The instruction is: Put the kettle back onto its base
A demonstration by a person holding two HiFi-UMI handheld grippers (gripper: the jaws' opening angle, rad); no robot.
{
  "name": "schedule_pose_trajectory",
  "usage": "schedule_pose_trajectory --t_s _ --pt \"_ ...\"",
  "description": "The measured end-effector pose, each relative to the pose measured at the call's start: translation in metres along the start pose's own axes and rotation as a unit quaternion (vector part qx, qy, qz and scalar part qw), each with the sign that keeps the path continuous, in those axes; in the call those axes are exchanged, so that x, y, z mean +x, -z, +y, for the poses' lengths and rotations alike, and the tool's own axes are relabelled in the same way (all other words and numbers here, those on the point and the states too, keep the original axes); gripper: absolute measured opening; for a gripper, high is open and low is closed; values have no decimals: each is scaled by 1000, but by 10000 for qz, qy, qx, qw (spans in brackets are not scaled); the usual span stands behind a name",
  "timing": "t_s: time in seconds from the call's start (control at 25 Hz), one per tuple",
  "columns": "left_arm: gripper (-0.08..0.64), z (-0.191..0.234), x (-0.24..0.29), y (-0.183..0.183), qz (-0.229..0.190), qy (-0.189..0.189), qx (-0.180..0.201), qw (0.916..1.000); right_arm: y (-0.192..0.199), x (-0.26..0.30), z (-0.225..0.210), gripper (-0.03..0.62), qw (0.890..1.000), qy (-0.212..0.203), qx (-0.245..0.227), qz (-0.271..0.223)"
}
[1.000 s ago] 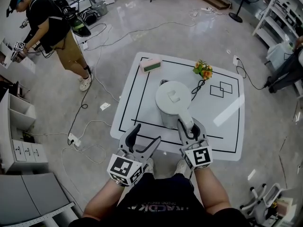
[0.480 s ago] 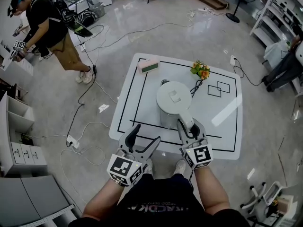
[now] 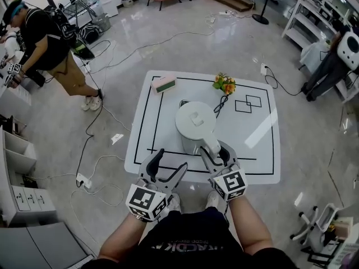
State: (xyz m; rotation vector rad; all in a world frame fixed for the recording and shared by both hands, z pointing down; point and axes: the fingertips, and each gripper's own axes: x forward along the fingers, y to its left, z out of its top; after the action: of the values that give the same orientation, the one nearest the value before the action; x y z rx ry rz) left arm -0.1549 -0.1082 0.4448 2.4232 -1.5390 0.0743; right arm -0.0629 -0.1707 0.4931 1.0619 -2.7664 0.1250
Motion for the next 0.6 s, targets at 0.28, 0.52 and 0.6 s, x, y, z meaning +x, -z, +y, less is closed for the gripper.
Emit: schedule_pose_trajectory --t_s 0.28,0.52,0.6 --pt "336 -5 11 -2 -14 443 66 9990 -3 -18 -9 190 9991 407 -98 99" --pt "336 -9 13 -4 5 906 128 9958 -9 -42 -7 193 9957 914 -123 76" --pt "336 -11 14 -3 22 1046 138 9944 -13 -52 -8 193 9938 1108 -52 -3"
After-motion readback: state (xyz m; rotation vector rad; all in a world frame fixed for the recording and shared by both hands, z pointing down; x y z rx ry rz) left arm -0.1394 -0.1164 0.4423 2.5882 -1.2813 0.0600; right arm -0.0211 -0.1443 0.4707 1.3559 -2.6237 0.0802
